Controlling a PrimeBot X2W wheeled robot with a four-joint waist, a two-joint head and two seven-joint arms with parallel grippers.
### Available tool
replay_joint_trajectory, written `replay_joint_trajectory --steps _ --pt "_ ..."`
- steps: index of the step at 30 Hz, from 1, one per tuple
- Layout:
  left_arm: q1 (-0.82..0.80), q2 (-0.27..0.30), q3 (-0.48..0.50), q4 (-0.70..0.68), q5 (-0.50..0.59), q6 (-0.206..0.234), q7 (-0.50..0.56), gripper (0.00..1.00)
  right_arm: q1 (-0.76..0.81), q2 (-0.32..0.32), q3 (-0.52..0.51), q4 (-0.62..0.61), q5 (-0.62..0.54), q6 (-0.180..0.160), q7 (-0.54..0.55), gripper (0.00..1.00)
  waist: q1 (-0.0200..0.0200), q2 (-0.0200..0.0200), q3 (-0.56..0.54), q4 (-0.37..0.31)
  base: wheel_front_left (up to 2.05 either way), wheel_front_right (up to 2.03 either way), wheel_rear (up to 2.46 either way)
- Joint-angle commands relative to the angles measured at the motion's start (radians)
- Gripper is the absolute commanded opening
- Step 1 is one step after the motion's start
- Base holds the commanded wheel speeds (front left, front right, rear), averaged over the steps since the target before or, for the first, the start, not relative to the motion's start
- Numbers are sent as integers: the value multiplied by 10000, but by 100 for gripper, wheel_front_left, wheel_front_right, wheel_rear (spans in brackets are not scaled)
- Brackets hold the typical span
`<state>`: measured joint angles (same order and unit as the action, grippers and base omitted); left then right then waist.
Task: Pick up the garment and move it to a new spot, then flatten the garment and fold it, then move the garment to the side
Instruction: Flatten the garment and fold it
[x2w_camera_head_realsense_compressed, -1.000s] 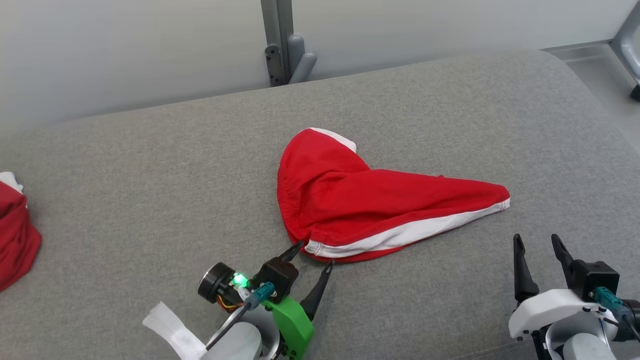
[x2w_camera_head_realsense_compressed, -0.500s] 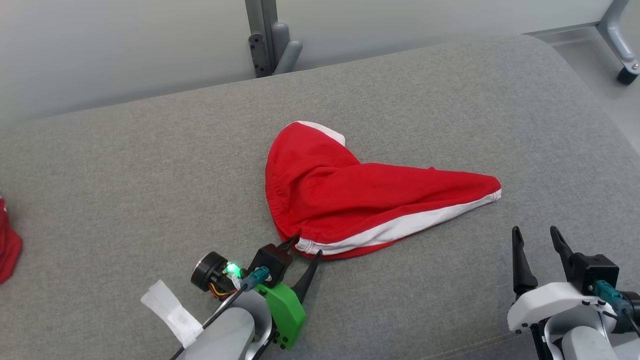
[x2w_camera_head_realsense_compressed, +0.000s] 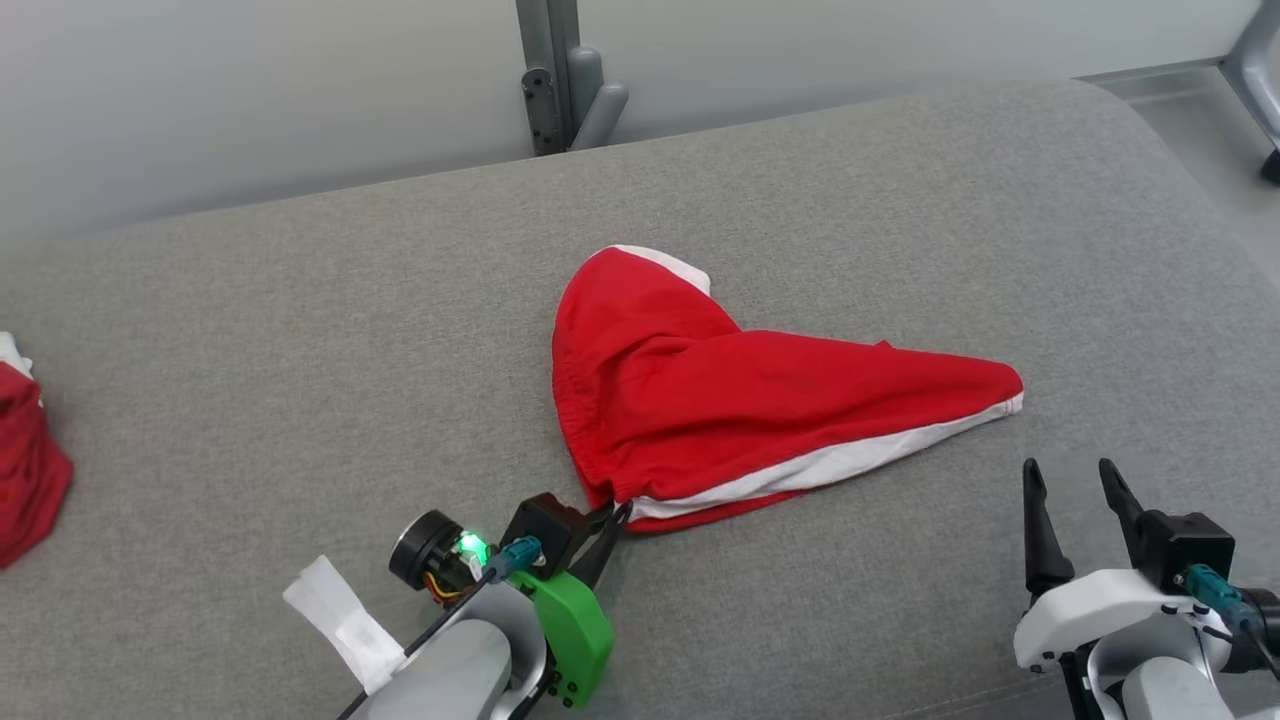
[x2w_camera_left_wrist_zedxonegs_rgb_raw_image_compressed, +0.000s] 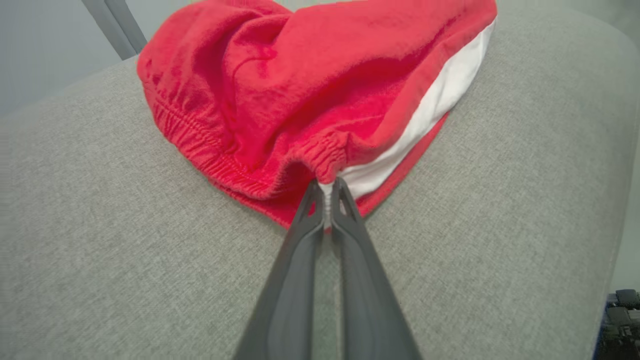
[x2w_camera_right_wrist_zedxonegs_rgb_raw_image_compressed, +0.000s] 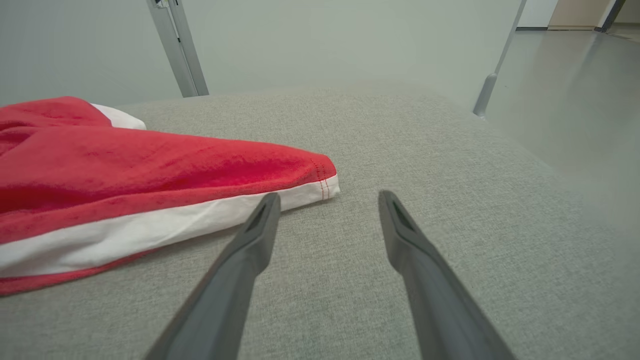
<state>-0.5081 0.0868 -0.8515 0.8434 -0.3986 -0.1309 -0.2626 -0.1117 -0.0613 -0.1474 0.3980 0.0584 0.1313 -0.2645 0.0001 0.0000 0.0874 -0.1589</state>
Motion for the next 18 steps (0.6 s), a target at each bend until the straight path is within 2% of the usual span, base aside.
replay_joint_trajectory --steps 1,11,18 --pt "57 161 -22 -98 -199 10 -33 0 37 -48 81 103 53 -10 2 100 -1 0 -100 169 0 0 0" --pt "275 948 -33 -631 -799 10 -33 0 -318 -404 440 1606 293 -10 0 100 -1 0 -169 842 0 0 0" --pt "424 1164 50 -909 -848 10 -33 0 -585 -1042 1682 2826 144 -10 0 100 -1 0 -157 1107 0 0 0"
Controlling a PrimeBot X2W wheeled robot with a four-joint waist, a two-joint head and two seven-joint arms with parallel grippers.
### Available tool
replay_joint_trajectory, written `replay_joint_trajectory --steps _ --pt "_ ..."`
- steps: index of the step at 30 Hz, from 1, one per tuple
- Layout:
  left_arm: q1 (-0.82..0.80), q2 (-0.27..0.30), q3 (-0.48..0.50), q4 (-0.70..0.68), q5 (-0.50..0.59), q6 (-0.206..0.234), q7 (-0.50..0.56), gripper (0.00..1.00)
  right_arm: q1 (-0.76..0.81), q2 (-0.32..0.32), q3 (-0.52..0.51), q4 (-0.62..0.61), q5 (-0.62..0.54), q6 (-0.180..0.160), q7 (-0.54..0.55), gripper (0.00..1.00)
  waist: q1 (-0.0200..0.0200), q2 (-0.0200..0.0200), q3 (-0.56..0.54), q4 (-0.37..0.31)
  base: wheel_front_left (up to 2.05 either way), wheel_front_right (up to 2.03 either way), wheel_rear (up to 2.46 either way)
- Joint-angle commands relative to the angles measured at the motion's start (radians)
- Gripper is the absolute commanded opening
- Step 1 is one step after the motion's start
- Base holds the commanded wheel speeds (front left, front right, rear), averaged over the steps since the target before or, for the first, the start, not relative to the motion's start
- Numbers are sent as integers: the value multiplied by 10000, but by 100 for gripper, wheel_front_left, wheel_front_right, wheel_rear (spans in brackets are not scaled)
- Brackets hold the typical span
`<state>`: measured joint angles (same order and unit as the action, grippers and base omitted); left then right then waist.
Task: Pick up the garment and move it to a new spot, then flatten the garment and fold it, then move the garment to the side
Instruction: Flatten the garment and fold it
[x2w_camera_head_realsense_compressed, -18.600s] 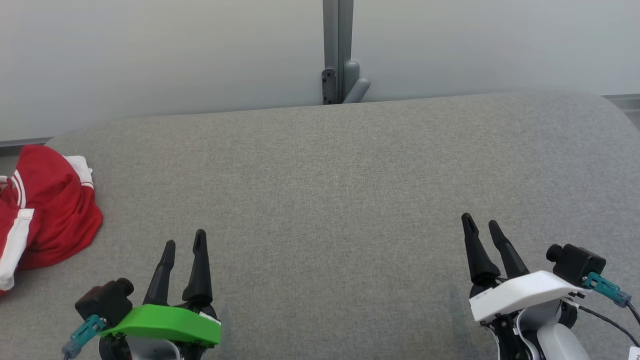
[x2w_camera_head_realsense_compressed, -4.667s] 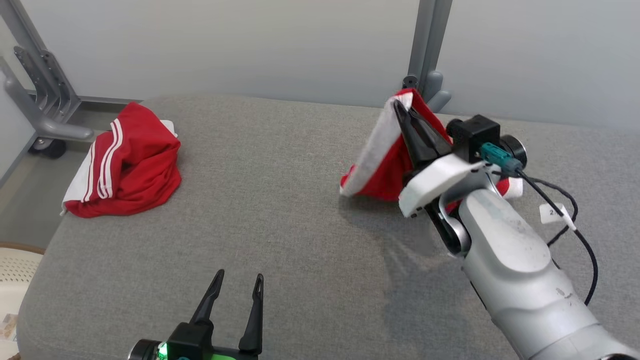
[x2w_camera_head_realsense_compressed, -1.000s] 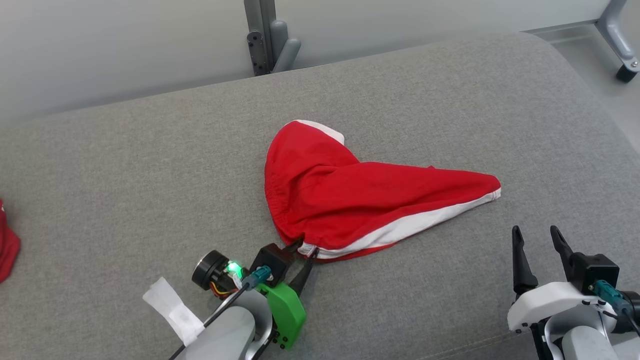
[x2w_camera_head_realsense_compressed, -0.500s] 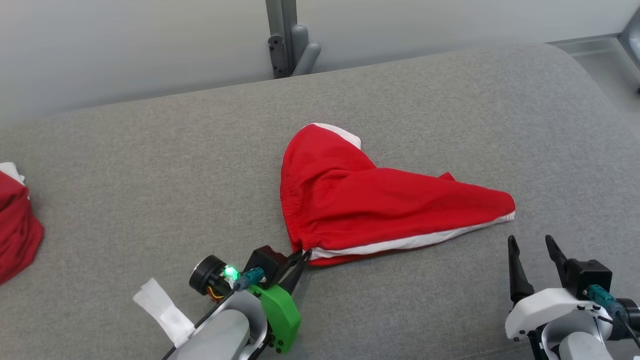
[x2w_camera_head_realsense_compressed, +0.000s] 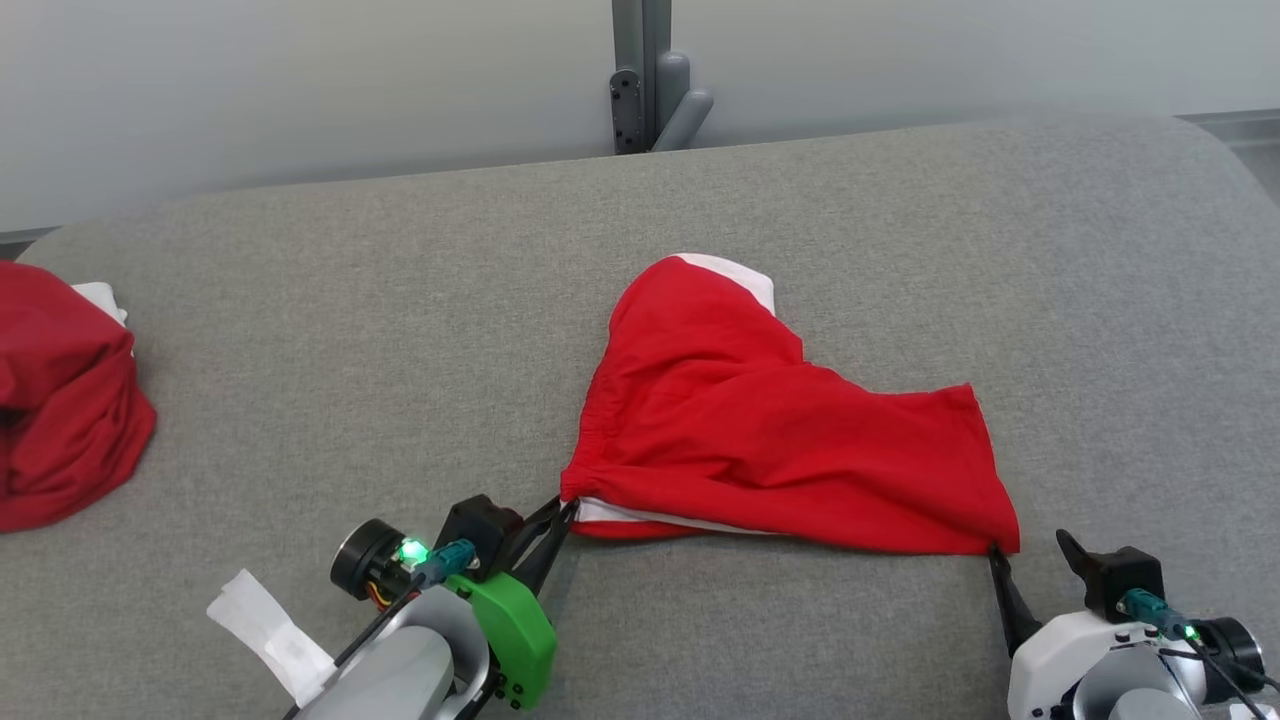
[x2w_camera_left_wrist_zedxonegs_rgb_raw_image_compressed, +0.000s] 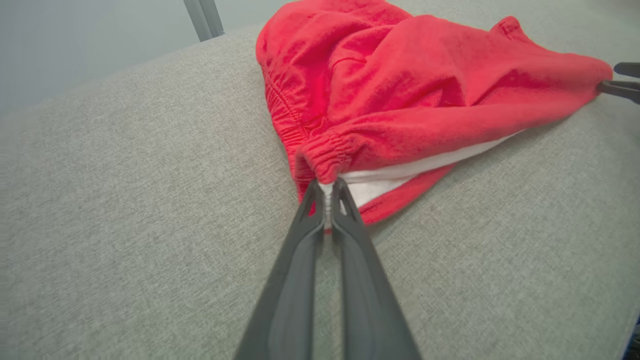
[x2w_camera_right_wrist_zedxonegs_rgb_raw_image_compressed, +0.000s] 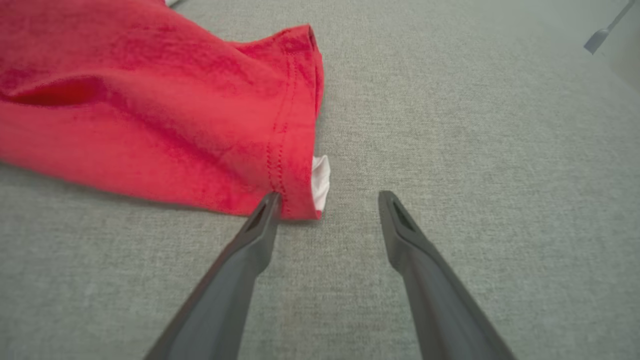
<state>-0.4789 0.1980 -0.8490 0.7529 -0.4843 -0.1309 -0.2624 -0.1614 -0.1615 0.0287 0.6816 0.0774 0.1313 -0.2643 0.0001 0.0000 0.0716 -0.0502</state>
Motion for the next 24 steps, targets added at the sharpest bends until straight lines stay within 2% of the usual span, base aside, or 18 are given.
replay_joint_trajectory --steps 1,5,11,12,14,18,24 --pt "146 47 36 -29 27 10 -35 0 -103 -173 141 65 -175 -10 -2 100 -1 0 2 43 0 0 0" --pt "194 41 137 -154 133 10 -34 0 -23 -699 1302 183 -669 -10 -2 100 -1 0 -8 117 0 0 0" --pt "345 82 298 -338 236 9 -35 0 -113 -955 2215 -86 49 -10 -1 100 -1 0 -90 138 0 0 0" --pt "395 72 293 -352 253 9 -35 0 -108 -971 2353 -61 132 -10 -1 49 -1 0 -124 153 0 0 0" --pt "457 63 282 -374 286 9 -34 0 -150 -1004 2538 -50 349 -10 -1 0 -1 0 -195 192 0 0 0" --pt "572 106 334 -467 295 9 -34 0 -95 -1106 2720 -251 916 -10 -1 0 -1 0 -369 296 0 0 0" --pt "768 312 297 -1008 320 9 -35 0 288 -1580 2595 -1795 2108 -10 -1 0 -1 0 -660 394 0 0 0"
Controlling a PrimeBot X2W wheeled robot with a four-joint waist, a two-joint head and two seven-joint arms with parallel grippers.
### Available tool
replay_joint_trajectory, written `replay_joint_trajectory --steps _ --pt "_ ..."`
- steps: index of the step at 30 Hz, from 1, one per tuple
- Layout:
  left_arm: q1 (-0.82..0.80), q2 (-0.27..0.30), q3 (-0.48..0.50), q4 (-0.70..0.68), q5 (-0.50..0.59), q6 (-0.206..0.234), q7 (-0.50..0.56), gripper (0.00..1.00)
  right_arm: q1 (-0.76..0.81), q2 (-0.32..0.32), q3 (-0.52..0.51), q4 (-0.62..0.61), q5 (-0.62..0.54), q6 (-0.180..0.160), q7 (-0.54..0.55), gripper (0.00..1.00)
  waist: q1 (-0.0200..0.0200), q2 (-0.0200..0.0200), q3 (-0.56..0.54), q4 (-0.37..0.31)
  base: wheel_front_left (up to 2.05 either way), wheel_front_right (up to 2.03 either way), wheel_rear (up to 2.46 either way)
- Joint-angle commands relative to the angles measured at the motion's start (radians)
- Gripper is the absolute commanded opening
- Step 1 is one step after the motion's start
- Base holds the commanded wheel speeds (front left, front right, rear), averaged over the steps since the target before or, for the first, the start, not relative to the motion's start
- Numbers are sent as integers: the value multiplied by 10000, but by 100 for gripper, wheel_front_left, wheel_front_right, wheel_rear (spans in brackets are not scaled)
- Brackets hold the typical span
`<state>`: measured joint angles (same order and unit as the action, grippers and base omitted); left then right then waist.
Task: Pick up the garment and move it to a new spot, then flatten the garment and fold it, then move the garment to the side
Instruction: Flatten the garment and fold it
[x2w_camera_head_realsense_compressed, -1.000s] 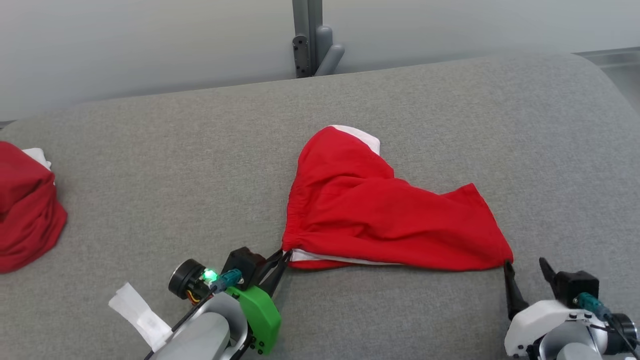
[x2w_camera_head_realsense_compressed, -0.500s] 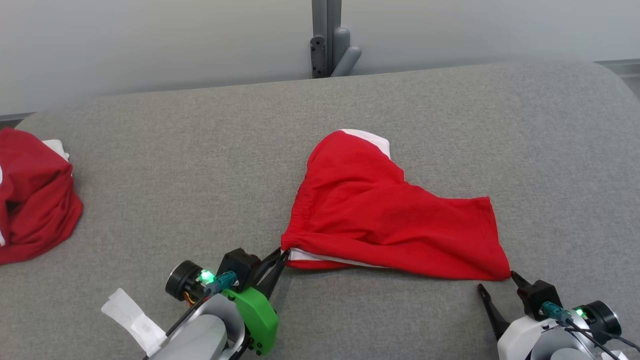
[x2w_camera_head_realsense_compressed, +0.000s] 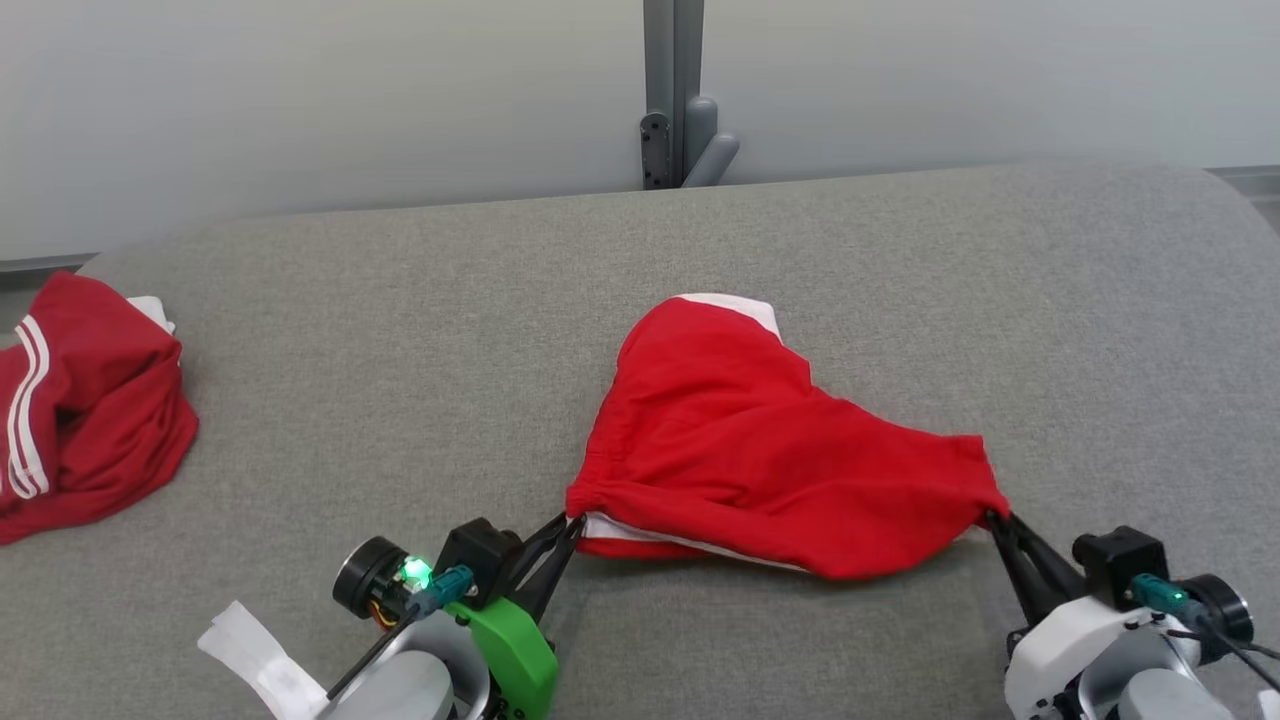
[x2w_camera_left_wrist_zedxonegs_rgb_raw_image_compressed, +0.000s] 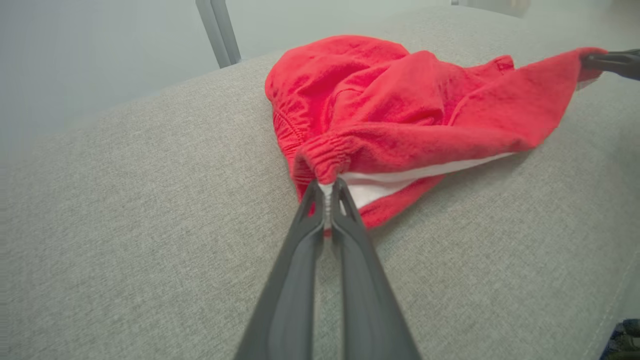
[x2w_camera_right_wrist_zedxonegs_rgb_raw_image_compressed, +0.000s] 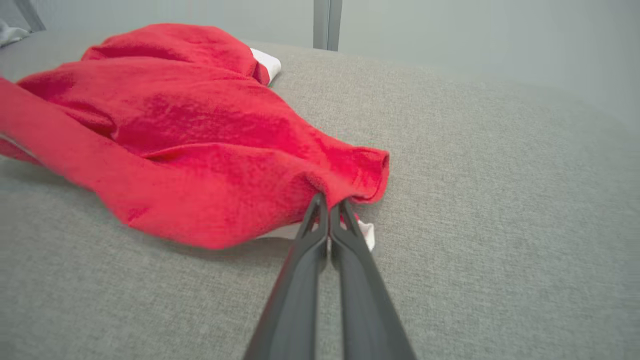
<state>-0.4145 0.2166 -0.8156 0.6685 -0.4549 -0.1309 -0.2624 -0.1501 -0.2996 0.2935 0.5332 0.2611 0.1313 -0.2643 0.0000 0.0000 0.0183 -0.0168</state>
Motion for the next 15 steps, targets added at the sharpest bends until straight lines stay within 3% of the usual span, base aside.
replay_joint_trajectory --steps 1,5,8,10,13,15 --pt "168 187 -91 -323 -37 9 -34 0 256 -338 -31 -621 513 -10 -1 0 0 0 -171 78 0 0 0" --pt "165 567 -329 -1002 -309 12 -34 0 367 -1079 7 -1781 1505 -10 324 0 0 0 -262 200 0 0 0" --pt "62 722 -454 -1296 -458 12 47 0 184 -1175 13 -2060 2042 -10 798 0 0 0 -249 250 0 0 0" --pt "-65 802 -550 -1563 -621 12 146 0 -130 -1204 140 -1778 2430 -10 1512 0 0 0 -199 296 0 0 0" --pt "-267 878 -755 -1805 -804 12 315 0 -995 -688 526 -797 3370 -4 2710 0 0 0 -33 389 0 0 0" --pt "-425 832 -886 -1854 -867 12 355 0 -1792 -412 775 -78 3765 -6 2943 0 0 0 117 465 0 0 0"
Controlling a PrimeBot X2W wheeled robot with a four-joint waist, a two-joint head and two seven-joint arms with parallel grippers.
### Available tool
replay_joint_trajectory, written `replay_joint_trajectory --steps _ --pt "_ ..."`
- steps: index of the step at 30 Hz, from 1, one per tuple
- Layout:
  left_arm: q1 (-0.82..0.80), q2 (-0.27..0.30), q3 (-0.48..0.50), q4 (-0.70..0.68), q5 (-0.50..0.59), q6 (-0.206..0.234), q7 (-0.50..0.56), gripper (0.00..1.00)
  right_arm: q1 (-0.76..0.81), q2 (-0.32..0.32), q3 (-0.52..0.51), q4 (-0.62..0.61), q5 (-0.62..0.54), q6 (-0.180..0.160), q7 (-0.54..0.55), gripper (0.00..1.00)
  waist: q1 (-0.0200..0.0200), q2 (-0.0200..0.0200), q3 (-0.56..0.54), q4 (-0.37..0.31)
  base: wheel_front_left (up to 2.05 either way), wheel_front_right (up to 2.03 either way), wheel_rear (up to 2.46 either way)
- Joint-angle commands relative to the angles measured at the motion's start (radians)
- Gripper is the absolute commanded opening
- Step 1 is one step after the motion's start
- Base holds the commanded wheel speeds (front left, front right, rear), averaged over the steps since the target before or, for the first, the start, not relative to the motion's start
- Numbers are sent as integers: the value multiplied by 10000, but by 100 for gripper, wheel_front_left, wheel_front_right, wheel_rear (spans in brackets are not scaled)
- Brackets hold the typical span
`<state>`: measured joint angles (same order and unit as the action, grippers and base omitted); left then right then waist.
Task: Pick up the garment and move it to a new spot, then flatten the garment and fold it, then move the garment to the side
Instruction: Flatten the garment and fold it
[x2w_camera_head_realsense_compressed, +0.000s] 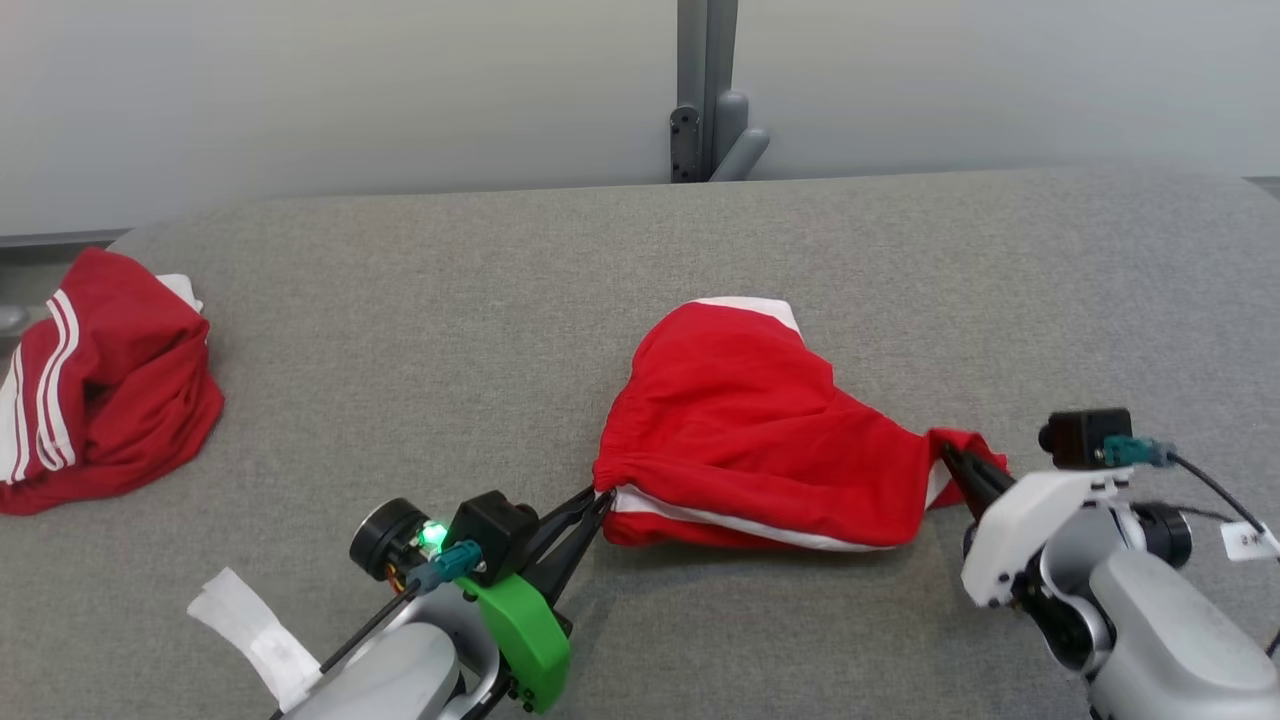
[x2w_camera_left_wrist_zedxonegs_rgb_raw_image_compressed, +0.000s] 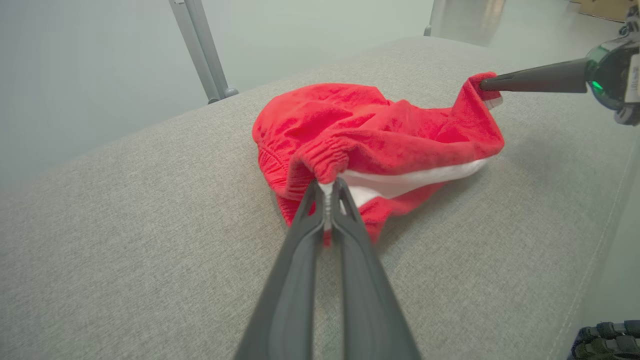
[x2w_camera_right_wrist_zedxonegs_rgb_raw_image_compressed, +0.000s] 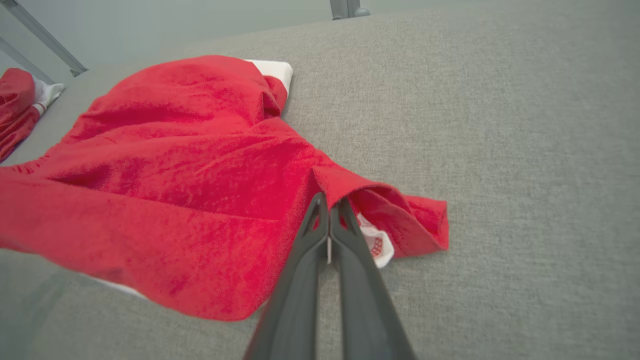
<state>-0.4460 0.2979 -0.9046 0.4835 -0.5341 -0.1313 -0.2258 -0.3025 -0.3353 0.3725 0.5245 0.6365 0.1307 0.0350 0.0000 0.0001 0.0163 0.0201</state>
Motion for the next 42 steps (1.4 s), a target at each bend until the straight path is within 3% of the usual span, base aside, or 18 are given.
replay_joint_trajectory --steps 1,6,10,11,12,17,25,31,39,40,42 --pt "-216 -43 -65 -4 -63 16 1 0 -628 47 154 387 78 -2 -151 0 0 -1 225 162 0 0 0" --pt "-628 -290 6 413 -117 101 -131 0 -2256 504 526 2398 -470 -2 -1763 0 0 -1 685 458 0 0 0" --pt "-814 -456 228 831 -32 325 -268 0 -3056 743 954 3778 -777 -2 -2448 1 0 -1 1003 479 0 0 0" --pt "-843 -469 289 927 0 381 -310 0 -3199 767 1055 4014 -830 -2 -2565 34 0 -1 1049 467 0 0 0" --pt "-853 -495 383 1007 -20 443 -331 0 -3317 784 1143 4189 -872 -2 -2696 100 0 -1 1090 448 0 0 0" --pt "-866 -464 823 1272 43 588 -398 0 -3374 593 1416 4050 -1122 -2 -3010 100 0 -1 1180 238 0 0 0" --pt "-523 -273 1664 946 273 656 -398 0 -1563 -145 532 1177 -2704 -2 -3001 100 0 -1 1198 -185 0 0 0" --pt "-306 -229 2114 840 550 567 -400 0 -335 -407 98 -56 -4285 -2 -3003 100 0 -1 1217 -321 0 0 0" --pt "-226 -373 2364 878 795 445 -399 0 -518 -75 36 379 -4368 -2 -3004 100 0 -1 1260 -274 0 0 0" --pt "-277 -443 2396 893 871 395 -399 0 -844 -16 152 737 -4189 -3 -3005 90 0 -1 1297 -186 0 0 0" --pt "-309 -488 2421 916 940 362 -399 0 -1116 31 353 1126 -4045 -3 -3005 84 0 -1 1330 -102 0 0 0"
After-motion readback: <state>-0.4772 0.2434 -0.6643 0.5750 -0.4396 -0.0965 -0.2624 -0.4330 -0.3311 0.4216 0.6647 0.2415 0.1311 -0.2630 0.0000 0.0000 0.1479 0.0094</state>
